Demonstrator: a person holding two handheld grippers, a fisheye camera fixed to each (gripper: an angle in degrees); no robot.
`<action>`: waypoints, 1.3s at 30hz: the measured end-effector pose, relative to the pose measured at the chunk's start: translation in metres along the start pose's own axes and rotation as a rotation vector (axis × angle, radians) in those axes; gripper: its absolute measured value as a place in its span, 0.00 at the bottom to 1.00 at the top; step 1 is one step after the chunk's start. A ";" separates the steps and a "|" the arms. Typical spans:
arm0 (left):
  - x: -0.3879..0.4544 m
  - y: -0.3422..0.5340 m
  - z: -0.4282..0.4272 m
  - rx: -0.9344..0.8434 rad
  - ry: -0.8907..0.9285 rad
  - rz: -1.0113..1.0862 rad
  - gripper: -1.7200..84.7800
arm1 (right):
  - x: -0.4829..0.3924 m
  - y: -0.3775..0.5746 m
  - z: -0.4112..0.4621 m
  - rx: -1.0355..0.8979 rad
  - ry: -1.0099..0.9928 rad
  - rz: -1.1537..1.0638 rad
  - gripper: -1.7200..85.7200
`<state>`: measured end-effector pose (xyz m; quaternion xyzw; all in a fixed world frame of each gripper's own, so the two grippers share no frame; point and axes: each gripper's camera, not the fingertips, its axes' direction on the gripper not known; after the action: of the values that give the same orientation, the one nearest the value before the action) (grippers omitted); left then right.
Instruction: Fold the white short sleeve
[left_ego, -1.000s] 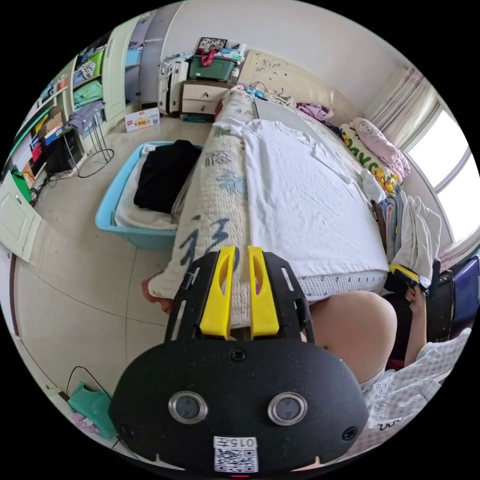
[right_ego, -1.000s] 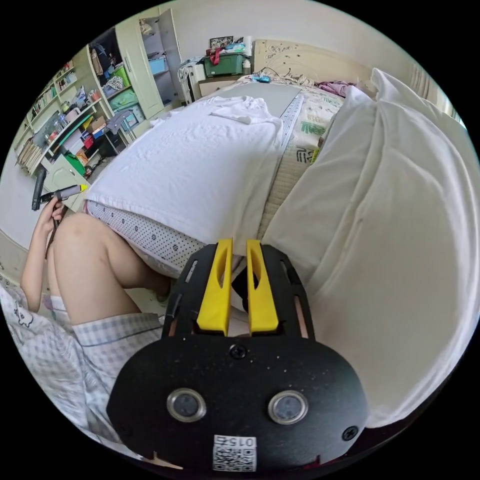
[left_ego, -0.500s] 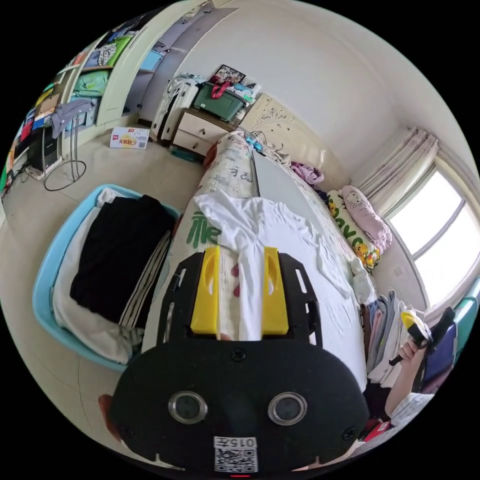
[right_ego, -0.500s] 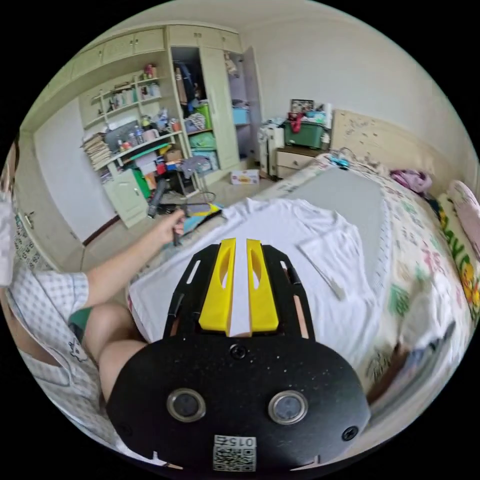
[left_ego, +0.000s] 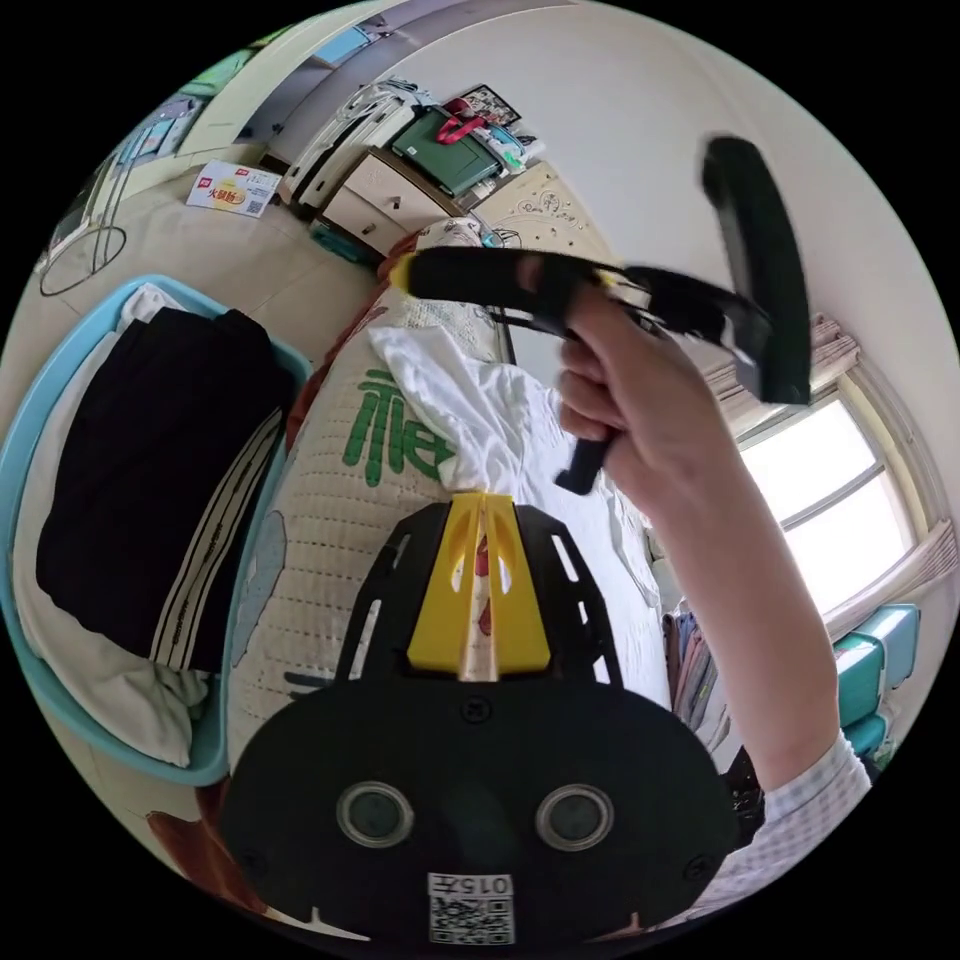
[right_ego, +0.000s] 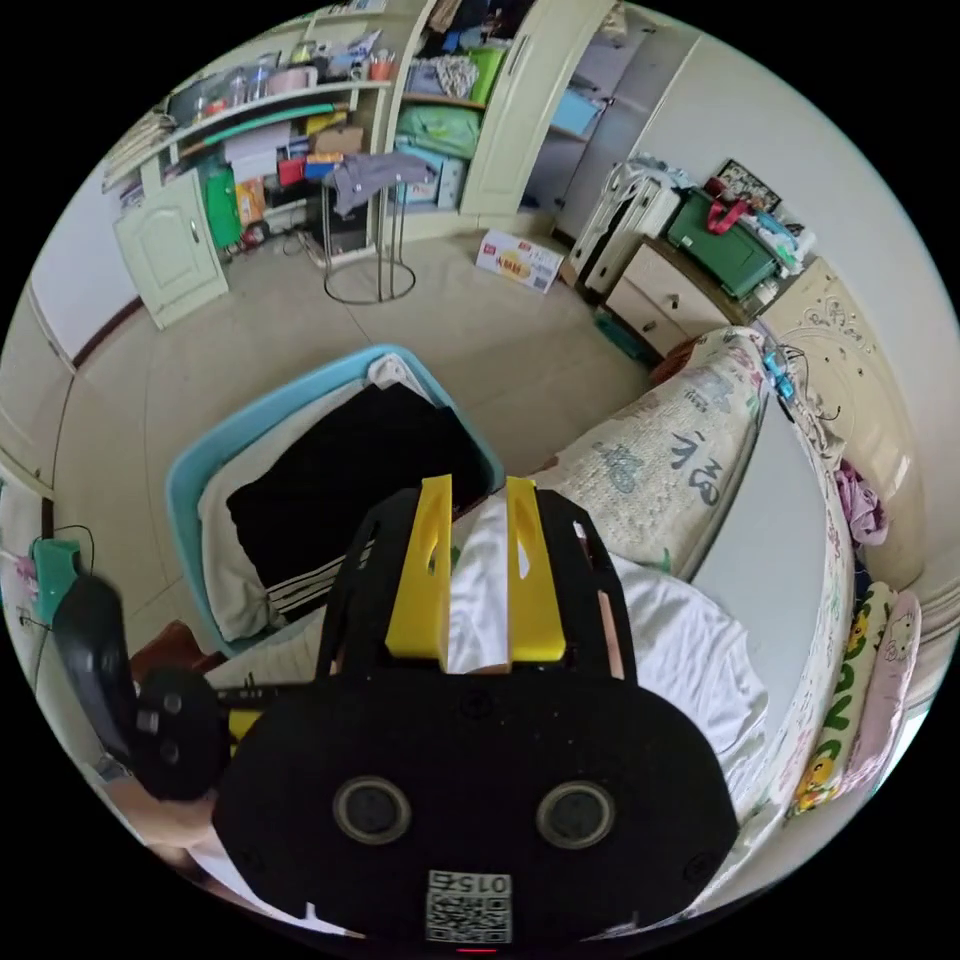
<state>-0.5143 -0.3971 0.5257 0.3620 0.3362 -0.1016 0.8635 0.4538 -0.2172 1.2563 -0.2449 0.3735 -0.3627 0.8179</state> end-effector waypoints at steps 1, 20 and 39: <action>-0.006 -0.001 0.000 -0.002 0.021 -0.011 0.01 | -0.007 -0.014 0.021 -0.056 0.011 -0.015 0.13; 0.020 0.051 -0.023 0.208 0.036 0.293 0.01 | 0.135 0.150 -0.073 0.403 -0.045 0.466 0.02; 0.113 0.145 0.090 -0.189 -0.101 0.847 0.11 | 0.242 0.321 -0.058 0.369 -0.014 0.683 0.08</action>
<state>-0.3228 -0.3479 0.5792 0.3819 0.1232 0.2749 0.8737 0.6508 -0.2142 0.9011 0.0425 0.3564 -0.1288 0.9244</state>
